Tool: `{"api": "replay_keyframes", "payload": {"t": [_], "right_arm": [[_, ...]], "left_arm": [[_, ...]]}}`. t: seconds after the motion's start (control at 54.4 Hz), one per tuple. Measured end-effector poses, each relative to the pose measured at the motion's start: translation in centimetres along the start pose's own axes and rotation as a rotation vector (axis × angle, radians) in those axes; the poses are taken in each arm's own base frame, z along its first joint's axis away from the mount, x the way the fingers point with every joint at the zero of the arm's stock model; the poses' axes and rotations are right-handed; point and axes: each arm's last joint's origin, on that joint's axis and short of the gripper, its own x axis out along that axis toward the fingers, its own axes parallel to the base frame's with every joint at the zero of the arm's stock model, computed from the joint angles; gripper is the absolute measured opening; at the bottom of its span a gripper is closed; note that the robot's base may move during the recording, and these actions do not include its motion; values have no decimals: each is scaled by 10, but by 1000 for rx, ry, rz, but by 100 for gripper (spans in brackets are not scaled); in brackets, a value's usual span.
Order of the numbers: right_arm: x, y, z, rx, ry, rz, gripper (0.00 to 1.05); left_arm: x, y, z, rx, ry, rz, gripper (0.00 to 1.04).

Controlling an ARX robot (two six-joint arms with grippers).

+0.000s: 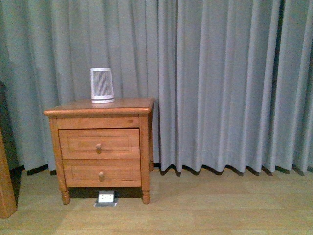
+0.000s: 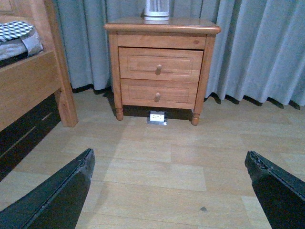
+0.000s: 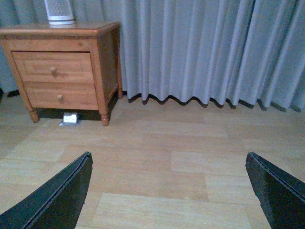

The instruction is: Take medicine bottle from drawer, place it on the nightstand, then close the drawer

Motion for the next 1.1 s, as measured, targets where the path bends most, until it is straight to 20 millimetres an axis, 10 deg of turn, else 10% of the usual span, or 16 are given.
{"api": "replay_keyframes", "payload": {"t": [1.103], "right_arm": [[0,0,0,0,0,0,98]], "left_arm": [[0,0,0,0,0,0,98]]}}
